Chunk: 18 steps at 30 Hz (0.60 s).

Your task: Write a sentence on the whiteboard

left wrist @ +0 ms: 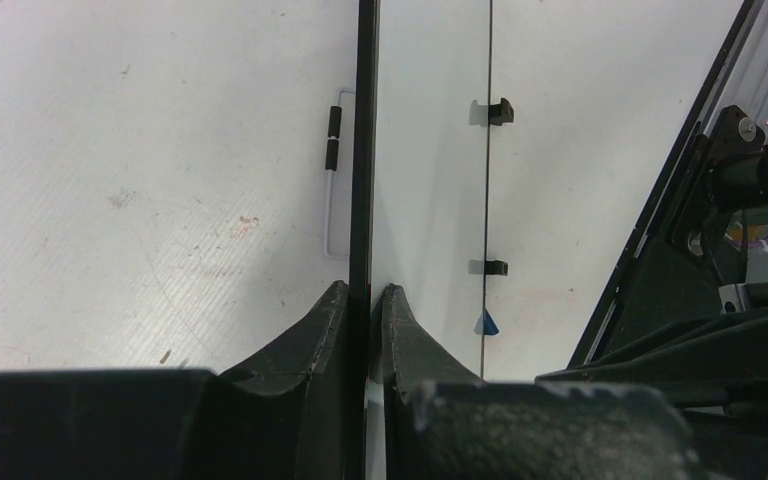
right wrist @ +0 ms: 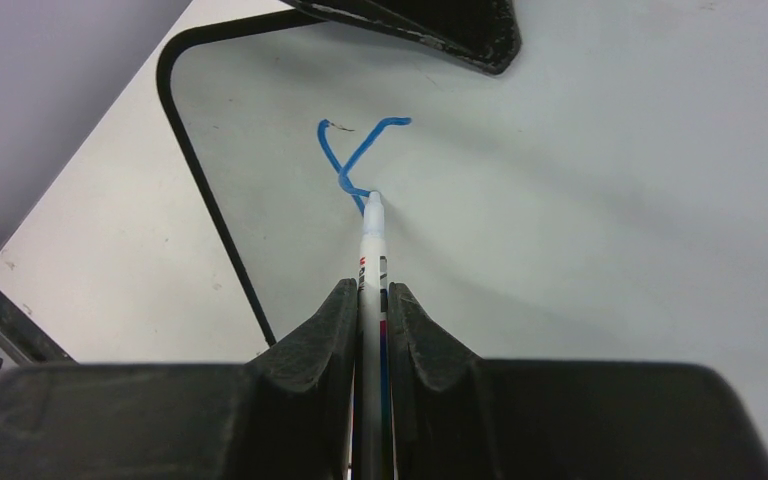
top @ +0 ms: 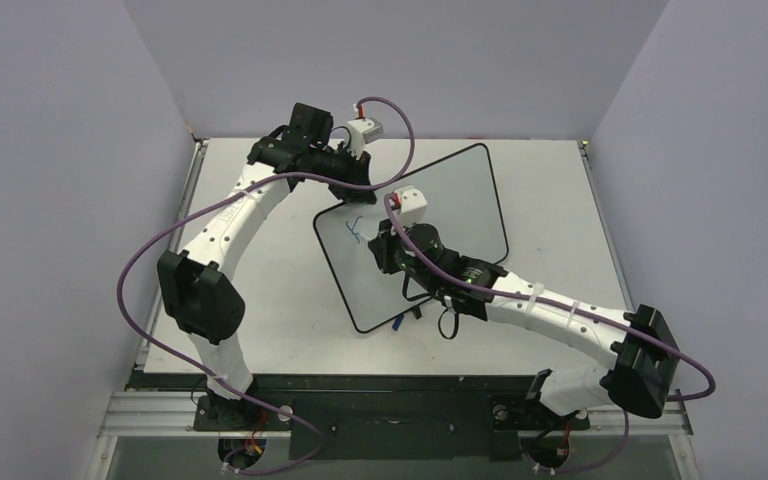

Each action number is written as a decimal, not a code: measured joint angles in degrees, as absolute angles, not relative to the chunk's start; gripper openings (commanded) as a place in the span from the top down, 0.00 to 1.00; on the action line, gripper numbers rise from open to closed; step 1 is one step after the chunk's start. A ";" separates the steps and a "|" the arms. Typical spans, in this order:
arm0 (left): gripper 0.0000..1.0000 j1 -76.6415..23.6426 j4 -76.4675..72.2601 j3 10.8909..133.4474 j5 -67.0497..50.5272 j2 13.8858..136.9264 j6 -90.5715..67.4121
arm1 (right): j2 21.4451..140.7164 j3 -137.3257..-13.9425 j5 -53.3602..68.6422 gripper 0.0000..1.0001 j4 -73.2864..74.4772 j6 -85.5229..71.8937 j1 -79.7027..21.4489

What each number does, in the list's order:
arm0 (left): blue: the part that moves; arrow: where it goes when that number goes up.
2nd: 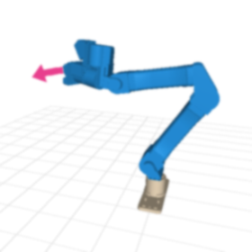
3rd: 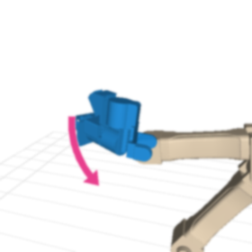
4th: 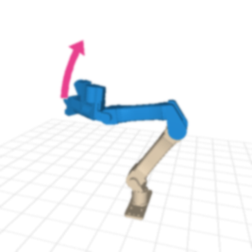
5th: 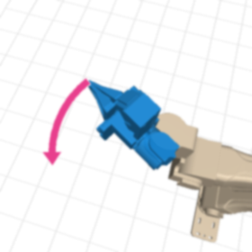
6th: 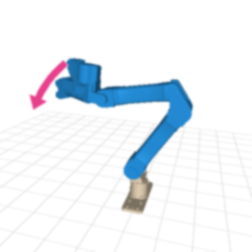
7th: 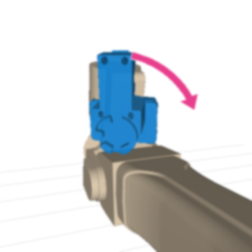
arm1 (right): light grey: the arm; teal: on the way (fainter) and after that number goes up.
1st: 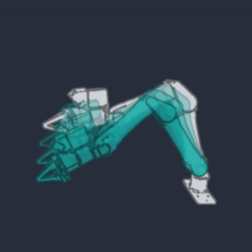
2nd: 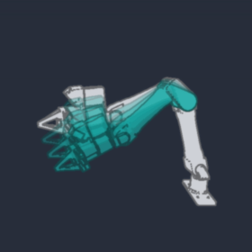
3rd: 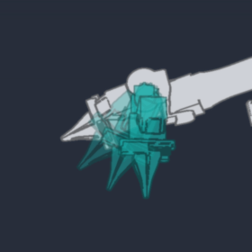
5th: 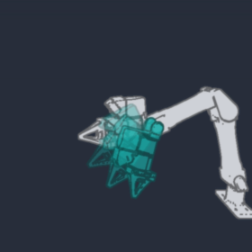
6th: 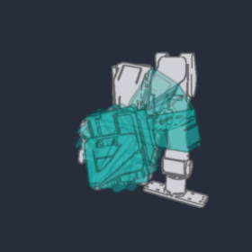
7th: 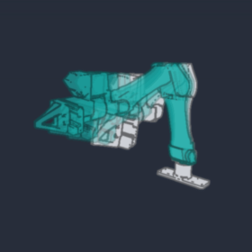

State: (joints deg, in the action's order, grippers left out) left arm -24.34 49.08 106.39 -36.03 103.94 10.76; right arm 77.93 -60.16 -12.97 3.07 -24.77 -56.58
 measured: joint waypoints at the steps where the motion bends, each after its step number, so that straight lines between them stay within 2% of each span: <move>1: 1.00 -24.34 49.06 106.37 -36.03 103.94 10.76 | 77.65 -59.83 -13.04 1.00 3.11 -24.84 -56.29; 18: 1.00 -25.04 49.15 106.37 -35.99 103.24 10.70 | 69.54 -55.27 -10.81 1.00 4.78 -24.53 -53.32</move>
